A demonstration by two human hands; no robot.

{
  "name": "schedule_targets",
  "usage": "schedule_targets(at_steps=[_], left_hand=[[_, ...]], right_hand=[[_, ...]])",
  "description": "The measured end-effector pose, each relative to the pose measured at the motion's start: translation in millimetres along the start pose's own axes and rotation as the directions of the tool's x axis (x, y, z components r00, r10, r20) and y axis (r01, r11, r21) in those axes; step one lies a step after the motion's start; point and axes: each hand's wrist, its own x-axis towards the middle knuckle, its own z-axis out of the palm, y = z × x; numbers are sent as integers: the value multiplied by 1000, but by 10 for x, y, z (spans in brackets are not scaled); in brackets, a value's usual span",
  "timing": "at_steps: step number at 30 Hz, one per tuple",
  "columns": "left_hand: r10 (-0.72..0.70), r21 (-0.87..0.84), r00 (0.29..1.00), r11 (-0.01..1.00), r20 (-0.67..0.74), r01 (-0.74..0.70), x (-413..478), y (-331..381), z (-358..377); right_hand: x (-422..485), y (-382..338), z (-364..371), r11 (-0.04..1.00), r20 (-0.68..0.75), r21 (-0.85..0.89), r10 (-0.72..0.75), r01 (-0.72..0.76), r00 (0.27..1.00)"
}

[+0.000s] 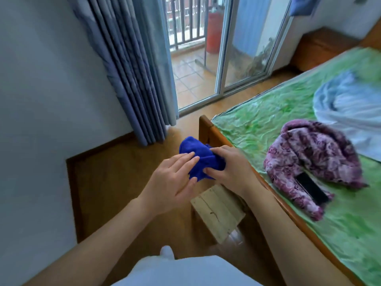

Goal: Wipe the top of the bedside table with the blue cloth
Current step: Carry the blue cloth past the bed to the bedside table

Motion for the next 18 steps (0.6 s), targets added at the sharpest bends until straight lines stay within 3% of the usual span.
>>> schedule_targets(at_steps=[9,18], left_hand=[[-82,43,994,995,-77,85,-172,-488,-503],[-244,-22,966,970,-80,243,-458,-1939,-931]], right_hand=[[579,-584,252,986,53,-83,-143,147,988],[1709,-1175,1371,985,196,-101,-121,142,973]])
